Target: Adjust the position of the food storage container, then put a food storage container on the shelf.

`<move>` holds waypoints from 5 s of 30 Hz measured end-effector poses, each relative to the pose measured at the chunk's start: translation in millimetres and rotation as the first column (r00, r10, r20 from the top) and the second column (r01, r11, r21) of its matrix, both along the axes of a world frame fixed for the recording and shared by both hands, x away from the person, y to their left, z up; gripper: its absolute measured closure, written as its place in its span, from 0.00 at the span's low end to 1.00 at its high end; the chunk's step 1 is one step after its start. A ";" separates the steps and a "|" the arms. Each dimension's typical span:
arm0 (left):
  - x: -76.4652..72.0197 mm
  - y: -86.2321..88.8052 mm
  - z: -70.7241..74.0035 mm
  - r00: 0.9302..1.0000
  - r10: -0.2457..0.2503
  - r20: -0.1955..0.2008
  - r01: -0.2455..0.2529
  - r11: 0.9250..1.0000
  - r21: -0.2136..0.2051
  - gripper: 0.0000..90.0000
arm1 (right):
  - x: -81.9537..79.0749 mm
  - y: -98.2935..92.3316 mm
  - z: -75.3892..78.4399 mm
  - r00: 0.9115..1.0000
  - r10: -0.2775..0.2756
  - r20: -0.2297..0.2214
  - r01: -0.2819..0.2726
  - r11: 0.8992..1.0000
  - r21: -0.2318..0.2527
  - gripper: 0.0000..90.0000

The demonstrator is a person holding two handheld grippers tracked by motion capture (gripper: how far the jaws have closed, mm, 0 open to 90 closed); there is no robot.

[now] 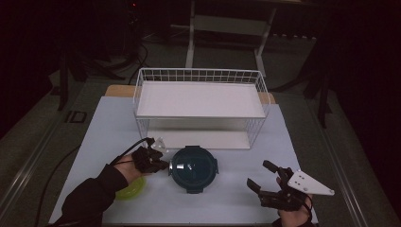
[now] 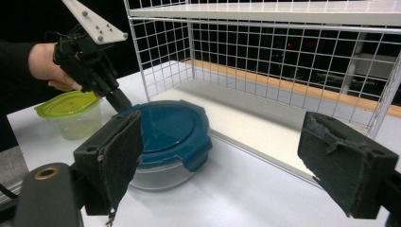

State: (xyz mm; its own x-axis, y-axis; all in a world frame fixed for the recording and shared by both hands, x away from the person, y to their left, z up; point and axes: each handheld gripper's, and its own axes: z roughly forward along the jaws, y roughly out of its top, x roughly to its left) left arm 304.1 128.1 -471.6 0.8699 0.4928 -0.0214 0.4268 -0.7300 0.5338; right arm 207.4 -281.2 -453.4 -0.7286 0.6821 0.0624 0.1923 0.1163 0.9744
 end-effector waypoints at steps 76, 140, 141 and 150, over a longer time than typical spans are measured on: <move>17.8 -74.5 -41.5 0.777 0.231 -0.586 -0.508 0.779 -0.367 0.22 | 33.8 -3.0 -3.0 0.991 -0.101 -0.089 0.089 0.987 -0.131 0.12; -2.2 -65.4 -41.1 0.828 0.103 -0.551 -0.417 0.770 -0.482 0.63 | 75.6 -22.4 -52.0 0.669 0.174 -0.722 -0.039 0.979 0.199 0.61; -3.0 -65.4 -40.4 0.827 0.109 -0.552 -0.421 0.770 -0.479 0.63 | 75.2 -22.7 -52.1 0.670 0.173 -0.722 -0.037 0.979 0.201 0.61; -9.2 -66.0 -24.4 0.845 0.126 -0.520 -0.413 0.772 -0.484 0.63 | 72.8 -23.1 -42.0 0.682 0.179 -0.709 -0.037 0.977 0.212 0.61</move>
